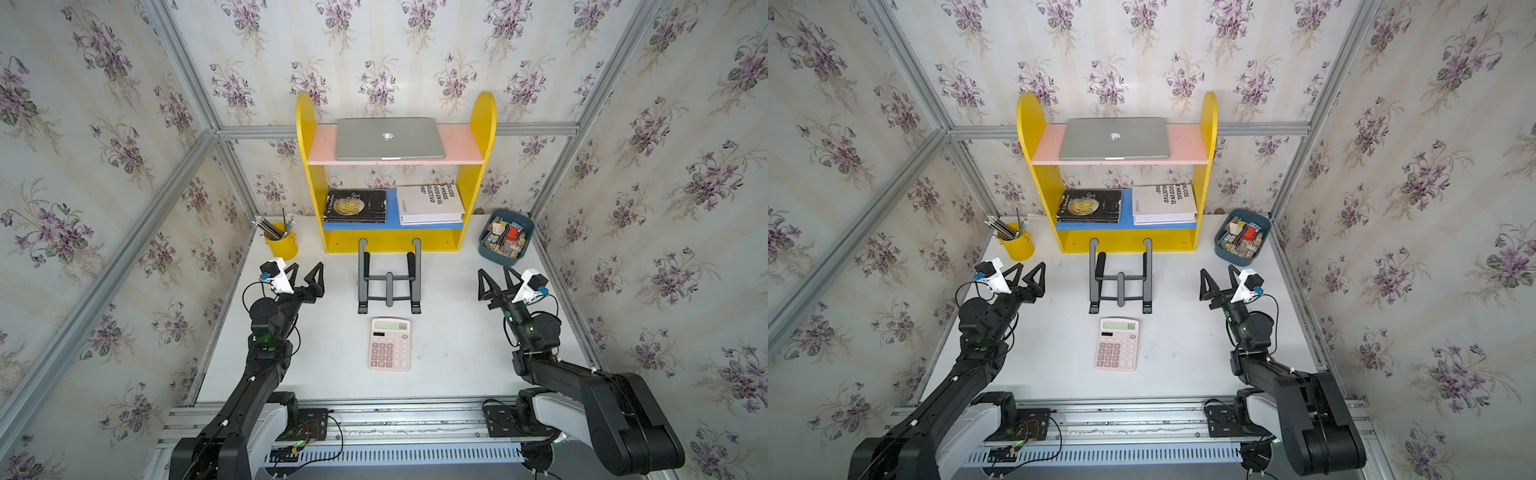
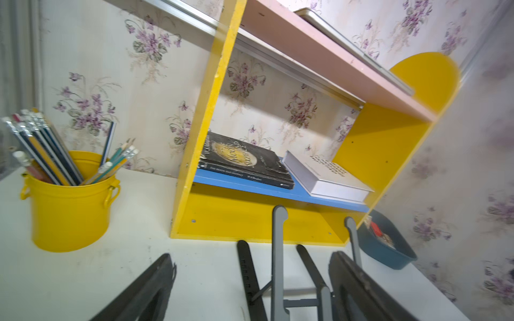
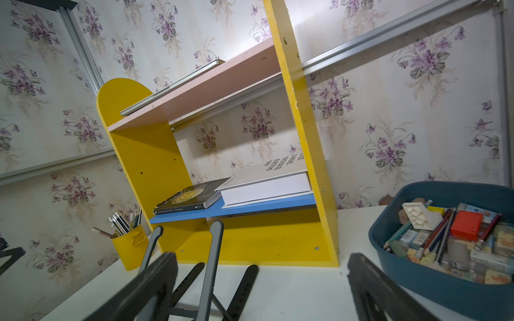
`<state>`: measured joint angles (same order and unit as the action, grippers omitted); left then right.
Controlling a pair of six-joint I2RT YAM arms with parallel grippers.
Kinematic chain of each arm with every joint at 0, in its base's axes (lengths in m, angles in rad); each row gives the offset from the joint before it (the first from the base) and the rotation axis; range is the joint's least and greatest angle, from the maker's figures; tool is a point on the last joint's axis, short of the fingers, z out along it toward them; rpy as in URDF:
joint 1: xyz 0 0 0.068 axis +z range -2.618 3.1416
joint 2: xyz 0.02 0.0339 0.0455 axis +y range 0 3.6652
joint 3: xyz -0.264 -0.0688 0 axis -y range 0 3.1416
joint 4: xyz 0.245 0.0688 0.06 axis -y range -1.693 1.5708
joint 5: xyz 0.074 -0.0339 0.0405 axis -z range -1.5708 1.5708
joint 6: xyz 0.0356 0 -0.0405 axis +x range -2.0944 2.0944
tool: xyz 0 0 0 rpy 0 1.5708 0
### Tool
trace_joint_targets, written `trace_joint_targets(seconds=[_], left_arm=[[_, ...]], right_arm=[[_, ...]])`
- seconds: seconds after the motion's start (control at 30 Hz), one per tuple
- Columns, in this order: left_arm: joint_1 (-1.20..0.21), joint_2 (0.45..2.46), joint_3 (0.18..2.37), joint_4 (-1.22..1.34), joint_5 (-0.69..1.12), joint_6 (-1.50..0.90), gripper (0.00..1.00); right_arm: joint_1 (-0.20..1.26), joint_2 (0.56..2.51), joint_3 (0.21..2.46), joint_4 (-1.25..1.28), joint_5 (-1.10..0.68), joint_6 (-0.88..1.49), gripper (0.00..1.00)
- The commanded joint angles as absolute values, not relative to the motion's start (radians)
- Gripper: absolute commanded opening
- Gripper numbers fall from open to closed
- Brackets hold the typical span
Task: Close the laptop lid and set it aside
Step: Reset both arms
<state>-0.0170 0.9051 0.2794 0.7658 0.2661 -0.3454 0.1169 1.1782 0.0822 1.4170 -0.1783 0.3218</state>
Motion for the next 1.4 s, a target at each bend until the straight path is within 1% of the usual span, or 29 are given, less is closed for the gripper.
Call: trace_joint_targets(seconds=[0.0, 0.17, 0.3, 0.4, 0.5, 0.67, 0.7, 0.77, 0.93, 1.13, 1.2, 1.37], left_arm=[[-0.016, 0.905, 0.265, 0.824, 0.14, -0.236, 0.9], [-0.015, 0.924, 0.246, 0.801, 0.011, -0.163, 0.91], [-0.015, 0.994, 0.24, 0.794, -0.067, -0.128, 0.91], [-0.015, 1.073, 0.229, 0.844, -0.095, -0.088, 0.91], [-0.015, 1.151, 0.223, 0.919, -0.12, -0.056, 0.91], [-0.015, 1.114, 0.257, 0.772, -0.161, -0.031, 0.91], [-0.015, 1.115, 0.254, 0.764, -0.157, -0.021, 0.92], [-0.015, 1.138, 0.252, 0.776, -0.162, -0.023, 0.91], [-0.015, 1.254, 0.23, 0.925, -0.162, -0.011, 0.91], [-0.016, 1.48, 0.177, 1.251, -0.159, 0.008, 0.92], [-0.015, 1.531, 0.175, 1.302, -0.152, 0.013, 0.91], [-0.016, 1.57, 0.199, 1.298, -0.158, 0.01, 0.92]], right_arm=[[0.116, 1.189, 0.06, 1.471, -0.046, 0.259, 1.0], [0.116, 1.194, 0.032, 1.462, 0.067, 0.199, 1.0], [0.115, 1.197, 0.023, 1.469, 0.133, 0.199, 1.0], [0.116, 1.182, 0.014, 1.443, 0.151, 0.138, 1.0], [0.115, 1.175, 0.018, 1.411, 0.193, 0.158, 1.0], [0.109, 1.157, 0.013, 1.404, 0.231, 0.142, 1.0], [0.108, 1.146, 0.013, 1.391, 0.222, 0.097, 1.0], [0.108, 1.139, 0.017, 1.354, 0.243, 0.081, 1.0], [0.107, 1.147, 0.025, 1.351, 0.234, 0.042, 1.0], [0.1, 1.256, 0.042, 1.383, 0.233, 0.012, 1.0], [0.099, 1.299, 0.046, 1.403, 0.234, 0.012, 1.0], [0.098, 1.453, 0.047, 1.545, 0.199, -0.003, 1.0]])
